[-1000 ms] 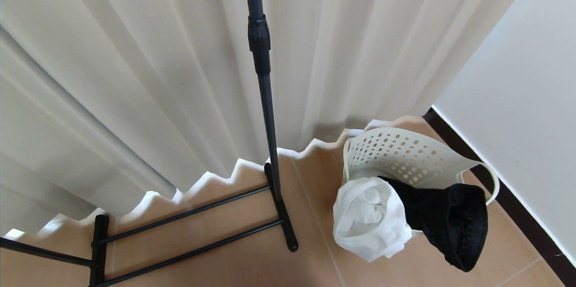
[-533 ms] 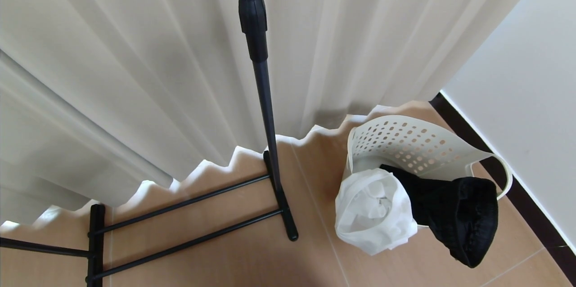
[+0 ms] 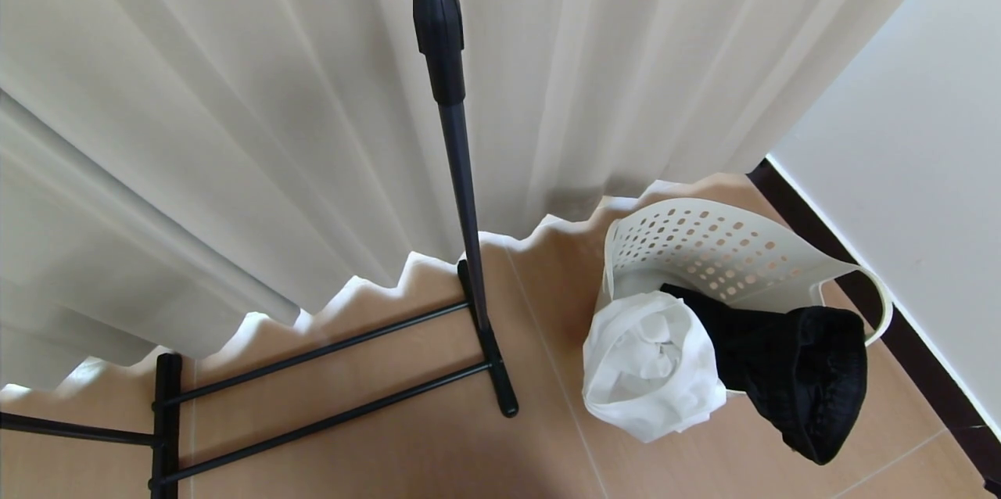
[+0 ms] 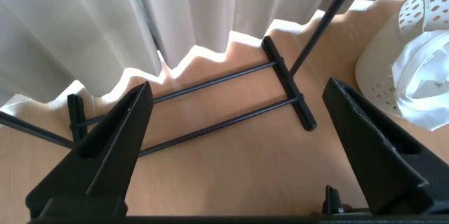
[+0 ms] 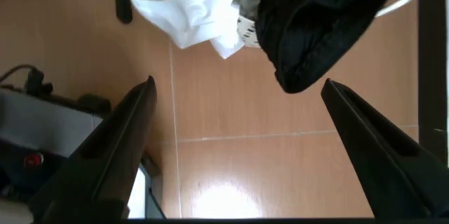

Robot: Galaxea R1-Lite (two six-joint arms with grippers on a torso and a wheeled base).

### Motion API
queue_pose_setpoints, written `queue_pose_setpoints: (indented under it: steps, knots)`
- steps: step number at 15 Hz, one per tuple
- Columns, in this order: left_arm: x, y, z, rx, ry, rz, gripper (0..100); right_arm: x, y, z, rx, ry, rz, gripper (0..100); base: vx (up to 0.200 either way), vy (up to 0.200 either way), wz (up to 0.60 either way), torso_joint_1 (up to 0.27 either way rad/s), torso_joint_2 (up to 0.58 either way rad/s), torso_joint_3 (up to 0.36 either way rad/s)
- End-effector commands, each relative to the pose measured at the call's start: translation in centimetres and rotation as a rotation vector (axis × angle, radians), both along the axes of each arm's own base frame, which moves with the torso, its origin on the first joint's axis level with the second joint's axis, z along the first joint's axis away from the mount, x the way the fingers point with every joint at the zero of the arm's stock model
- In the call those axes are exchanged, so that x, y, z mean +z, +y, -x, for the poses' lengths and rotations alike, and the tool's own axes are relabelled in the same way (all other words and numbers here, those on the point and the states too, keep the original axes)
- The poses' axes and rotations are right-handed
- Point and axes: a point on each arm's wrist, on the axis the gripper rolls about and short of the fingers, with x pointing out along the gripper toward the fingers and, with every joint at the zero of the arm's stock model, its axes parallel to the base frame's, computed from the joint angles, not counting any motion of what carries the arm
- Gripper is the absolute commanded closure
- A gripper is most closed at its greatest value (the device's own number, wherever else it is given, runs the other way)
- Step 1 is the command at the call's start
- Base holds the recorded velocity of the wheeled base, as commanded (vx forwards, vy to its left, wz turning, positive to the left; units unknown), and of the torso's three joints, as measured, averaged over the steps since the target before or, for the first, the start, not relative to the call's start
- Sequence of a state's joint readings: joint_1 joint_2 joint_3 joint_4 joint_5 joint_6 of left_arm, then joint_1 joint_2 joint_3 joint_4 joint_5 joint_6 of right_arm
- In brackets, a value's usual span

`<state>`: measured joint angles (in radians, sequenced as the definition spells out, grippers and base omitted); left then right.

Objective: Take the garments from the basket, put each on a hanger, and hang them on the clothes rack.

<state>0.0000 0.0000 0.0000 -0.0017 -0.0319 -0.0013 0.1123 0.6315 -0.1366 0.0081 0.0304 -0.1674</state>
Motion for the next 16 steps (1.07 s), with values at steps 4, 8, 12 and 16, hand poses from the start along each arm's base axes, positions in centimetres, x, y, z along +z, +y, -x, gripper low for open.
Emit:
queue_pose_setpoints:
  steps: [4, 8, 12, 16]
  knots:
    - [0.0, 0.0, 0.0, 0.000, 0.000, 0.000, 0, 3.4, 7.7, -14.2, 0.182, 0.227, 0.428, 0, 0.000, 0.000, 0.00, 0.000, 0.00, 0.000]
    - [0.0, 0.0, 0.0, 0.000, 0.000, 0.000, 0, 1.6, 12.2, -20.7, 0.162, 0.264, 0.637, 0, 0.000, 0.000, 0.00, 0.000, 0.00, 0.000]
    - [0.0, 0.0, 0.0, 0.000, 0.000, 0.000, 0, -1.0, 14.7, -25.6, 0.116, 0.294, 0.702, 0, 0.000, 0.000, 0.00, 0.000, 0.00, 0.000]
    - [0.0, 0.0, 0.0, 0.000, 0.000, 0.000, 0, -2.8, 15.3, -27.4, 0.127, 0.324, 0.805, 0, 0.000, 0.000, 0.00, 0.000, 0.00, 0.000]
